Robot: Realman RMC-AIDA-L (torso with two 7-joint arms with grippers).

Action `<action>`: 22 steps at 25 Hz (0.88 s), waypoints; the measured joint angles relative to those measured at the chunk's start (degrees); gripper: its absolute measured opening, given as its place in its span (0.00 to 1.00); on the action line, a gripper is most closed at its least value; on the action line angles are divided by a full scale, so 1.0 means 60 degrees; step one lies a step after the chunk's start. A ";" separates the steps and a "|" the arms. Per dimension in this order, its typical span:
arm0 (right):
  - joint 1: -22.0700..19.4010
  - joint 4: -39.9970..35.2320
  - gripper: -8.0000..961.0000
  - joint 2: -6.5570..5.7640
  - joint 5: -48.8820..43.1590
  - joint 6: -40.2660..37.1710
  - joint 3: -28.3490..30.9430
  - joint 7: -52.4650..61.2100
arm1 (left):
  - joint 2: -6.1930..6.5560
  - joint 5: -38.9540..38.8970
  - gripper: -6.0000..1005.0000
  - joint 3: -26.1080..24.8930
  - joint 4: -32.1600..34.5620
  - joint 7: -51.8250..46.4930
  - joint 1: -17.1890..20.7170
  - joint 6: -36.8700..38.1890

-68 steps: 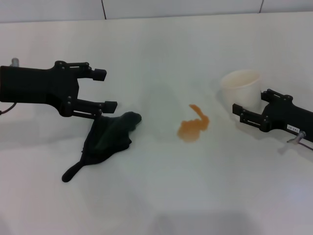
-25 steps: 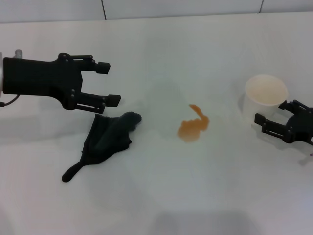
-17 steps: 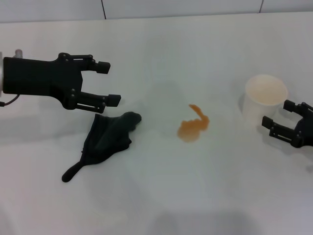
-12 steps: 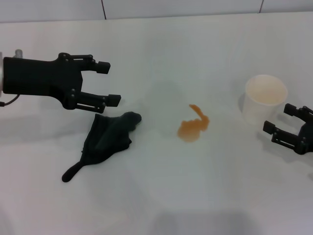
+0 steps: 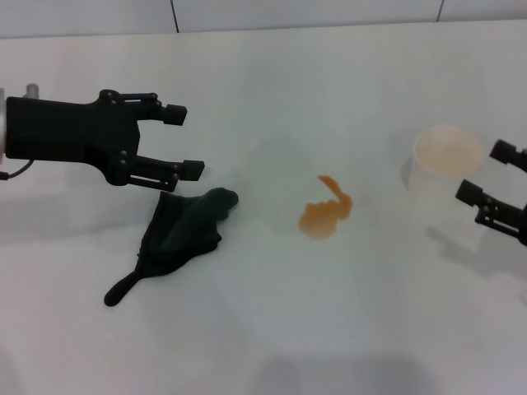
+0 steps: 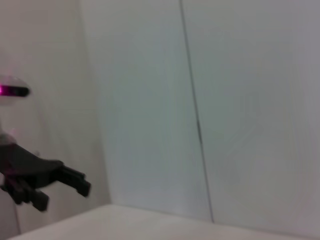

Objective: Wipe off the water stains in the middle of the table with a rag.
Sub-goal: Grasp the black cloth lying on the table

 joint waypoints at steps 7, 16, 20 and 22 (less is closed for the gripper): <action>0.0620 -0.1212 0.88 -0.0093 -0.0980 0.0113 0.0199 0.1391 | -0.0005 0.0001 0.79 0.0000 -0.0001 -0.0019 0.0000 -0.0022; 0.1251 -0.3722 0.87 -0.0084 -0.4032 0.0285 0.0693 0.4247 | -0.0007 0.0002 0.79 0.0000 0.0000 -0.0012 -0.0004 -0.0075; 0.1524 -0.4650 0.87 -0.0086 -0.5353 0.0276 0.0736 0.5280 | -0.0002 0.0004 0.79 0.0000 0.0000 -0.0005 0.0003 -0.0086; 0.1671 -0.5018 0.87 -0.0081 -0.5969 0.0216 0.0737 0.5774 | 0.0002 0.0005 0.79 0.0000 0.0000 -0.0005 0.0003 -0.0089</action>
